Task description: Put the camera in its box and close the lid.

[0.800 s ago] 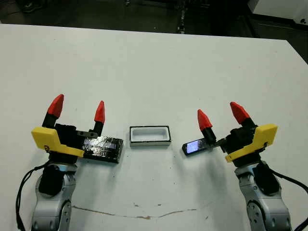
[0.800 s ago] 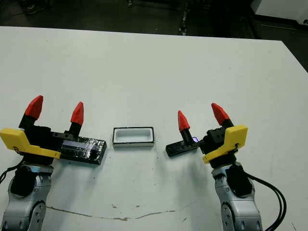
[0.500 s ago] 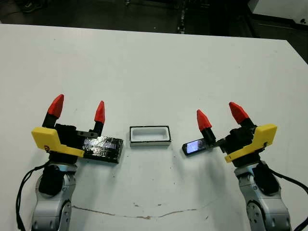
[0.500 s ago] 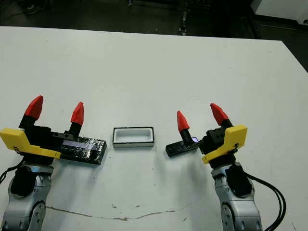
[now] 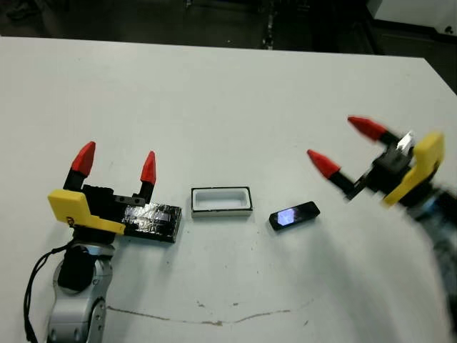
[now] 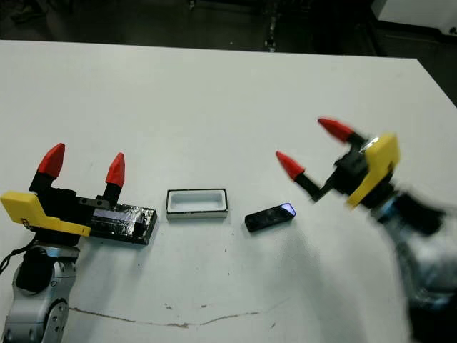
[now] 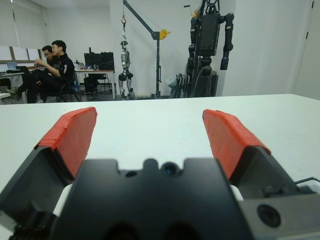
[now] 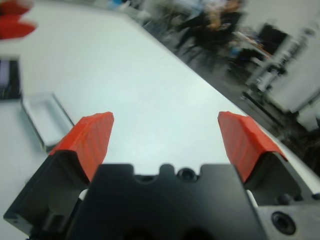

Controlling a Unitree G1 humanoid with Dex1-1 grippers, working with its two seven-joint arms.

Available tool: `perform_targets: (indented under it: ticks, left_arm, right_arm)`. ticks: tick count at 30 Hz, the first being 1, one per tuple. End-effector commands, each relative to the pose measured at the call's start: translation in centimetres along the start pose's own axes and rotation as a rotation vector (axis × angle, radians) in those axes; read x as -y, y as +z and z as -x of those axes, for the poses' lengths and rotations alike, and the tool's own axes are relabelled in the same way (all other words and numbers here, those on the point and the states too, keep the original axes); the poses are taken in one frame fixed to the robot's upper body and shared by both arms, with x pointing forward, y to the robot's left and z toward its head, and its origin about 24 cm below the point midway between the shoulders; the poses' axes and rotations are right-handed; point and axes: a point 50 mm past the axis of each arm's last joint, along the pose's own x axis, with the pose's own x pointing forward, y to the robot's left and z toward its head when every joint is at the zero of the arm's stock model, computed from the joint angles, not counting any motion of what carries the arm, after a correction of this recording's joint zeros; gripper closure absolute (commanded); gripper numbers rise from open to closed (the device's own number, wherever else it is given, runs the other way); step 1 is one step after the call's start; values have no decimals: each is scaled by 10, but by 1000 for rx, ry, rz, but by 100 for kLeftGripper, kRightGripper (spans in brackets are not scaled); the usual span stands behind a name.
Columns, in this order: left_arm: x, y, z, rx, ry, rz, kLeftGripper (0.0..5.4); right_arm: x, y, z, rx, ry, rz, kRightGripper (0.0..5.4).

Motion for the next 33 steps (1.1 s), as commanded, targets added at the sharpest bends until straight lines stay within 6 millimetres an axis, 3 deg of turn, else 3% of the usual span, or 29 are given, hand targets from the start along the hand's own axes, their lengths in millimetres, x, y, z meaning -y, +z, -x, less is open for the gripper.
perform_targets:
  ticks: [1,7,13,23,33]
  left_arm:
    - [0,-3,2,-18,-5,-8,1]
    - [1,-3,1,-19,2,-11,1]
    - [0,-2,1,-22,6,-21,1]
    - [1,-2,0,-27,11,-11,1]
    - [1,-2,1,-31,14,-6,1]
  right_arm:
    - [14,12,-6,-78,211,127,0]
    - [11,21,-32,-217,582,296,0]
    - [3,12,-51,-333,798,214,0]
    - [-11,0,-67,-472,971,176,0]
    - [-23,-28,-74,-510,1037,53,0]
